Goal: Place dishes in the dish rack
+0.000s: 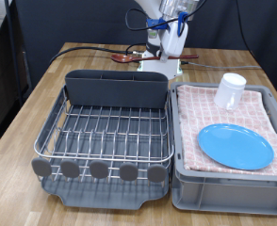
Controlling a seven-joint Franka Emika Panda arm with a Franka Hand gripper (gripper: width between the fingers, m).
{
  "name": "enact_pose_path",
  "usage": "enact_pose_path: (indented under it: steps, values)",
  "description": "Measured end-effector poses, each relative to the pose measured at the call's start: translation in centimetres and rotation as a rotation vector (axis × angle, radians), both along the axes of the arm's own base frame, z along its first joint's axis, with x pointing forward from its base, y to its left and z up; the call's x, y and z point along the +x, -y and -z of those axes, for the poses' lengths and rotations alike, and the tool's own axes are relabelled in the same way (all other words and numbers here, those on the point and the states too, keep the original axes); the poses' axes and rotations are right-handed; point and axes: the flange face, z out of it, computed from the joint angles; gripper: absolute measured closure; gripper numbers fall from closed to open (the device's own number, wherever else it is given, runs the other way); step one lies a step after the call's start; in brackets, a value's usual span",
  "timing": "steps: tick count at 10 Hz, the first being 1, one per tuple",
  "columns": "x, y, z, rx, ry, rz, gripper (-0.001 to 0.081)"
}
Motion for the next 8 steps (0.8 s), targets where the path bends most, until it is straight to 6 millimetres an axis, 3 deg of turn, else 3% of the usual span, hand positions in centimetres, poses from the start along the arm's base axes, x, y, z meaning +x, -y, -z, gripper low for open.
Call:
enact_pose_path:
  steps: [5, 8]
  values:
    - [-2.0, 2.5, 0.3, 0.04, 0.003, 0.067, 0.0713]
    - [-3.0, 4.4, 0.5, 0.158, -0.008, 0.095, 0.0713]
